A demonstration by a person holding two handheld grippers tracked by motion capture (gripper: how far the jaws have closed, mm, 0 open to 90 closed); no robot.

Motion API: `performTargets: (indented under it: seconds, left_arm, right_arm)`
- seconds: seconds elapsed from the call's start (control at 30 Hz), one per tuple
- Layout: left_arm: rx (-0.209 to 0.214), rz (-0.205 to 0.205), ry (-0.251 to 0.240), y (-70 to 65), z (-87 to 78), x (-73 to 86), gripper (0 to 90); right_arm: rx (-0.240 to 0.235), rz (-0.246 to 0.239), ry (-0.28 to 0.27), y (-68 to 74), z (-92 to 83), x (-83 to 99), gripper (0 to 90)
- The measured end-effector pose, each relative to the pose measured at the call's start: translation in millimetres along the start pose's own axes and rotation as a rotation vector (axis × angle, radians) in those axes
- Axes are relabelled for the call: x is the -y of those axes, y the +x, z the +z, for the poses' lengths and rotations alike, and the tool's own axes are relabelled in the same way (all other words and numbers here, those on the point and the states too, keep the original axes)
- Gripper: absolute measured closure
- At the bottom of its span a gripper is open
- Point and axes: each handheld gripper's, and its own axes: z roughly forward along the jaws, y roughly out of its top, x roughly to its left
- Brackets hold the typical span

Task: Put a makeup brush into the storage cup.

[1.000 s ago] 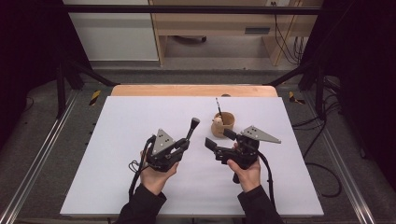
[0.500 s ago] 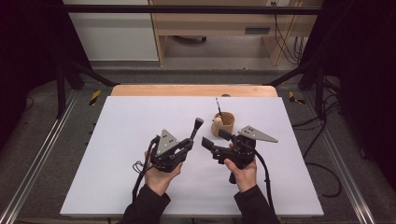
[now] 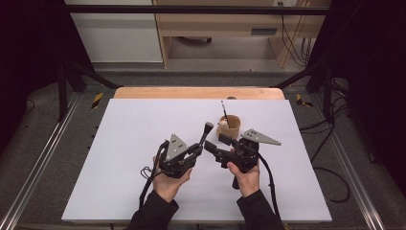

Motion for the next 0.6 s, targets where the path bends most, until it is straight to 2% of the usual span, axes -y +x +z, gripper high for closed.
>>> performTargets:
  seconds: [0.33,0.43,0.6]
  left_arm:
    - [0.015,-0.006,-0.007,-5.1,1.5,-1.4,79.1]
    - [0.016,-0.006,-0.01,-6.8,1.7,-1.9,79.1]
    - [0.025,-0.008,-0.016,-10.9,2.4,-2.2,79.1]
  right_arm:
    - [0.001,0.029,-0.001,-0.9,2.1,0.0,37.9]
    - [0.005,0.038,-0.003,-0.9,2.3,0.3,43.7]
    - [-0.014,0.05,-0.001,-1.0,3.6,0.5,51.0]
